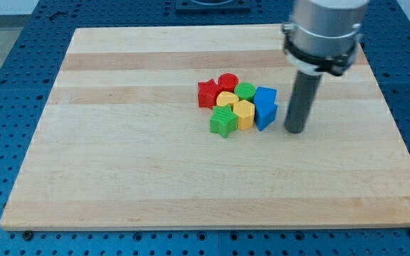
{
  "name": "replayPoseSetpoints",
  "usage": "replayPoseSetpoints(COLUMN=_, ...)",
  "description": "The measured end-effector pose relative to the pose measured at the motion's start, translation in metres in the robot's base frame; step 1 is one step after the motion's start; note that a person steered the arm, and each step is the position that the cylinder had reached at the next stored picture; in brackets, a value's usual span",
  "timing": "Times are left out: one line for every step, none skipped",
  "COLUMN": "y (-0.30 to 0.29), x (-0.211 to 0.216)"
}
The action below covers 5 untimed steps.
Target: Move your arm towards the red circle
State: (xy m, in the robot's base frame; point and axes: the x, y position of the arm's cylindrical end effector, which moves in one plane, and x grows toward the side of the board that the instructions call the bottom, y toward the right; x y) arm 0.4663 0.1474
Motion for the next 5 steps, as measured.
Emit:
replayPoseSetpoints(y=0.057, x=0.000)
replayPoseSetpoints(y=0.080, x=-0.001)
replayPoseSetpoints(y=0.074, x=-0.008)
replayPoseSetpoints(y=0.048, x=-0.022)
replayPoseSetpoints(y=0.013, x=-0.043)
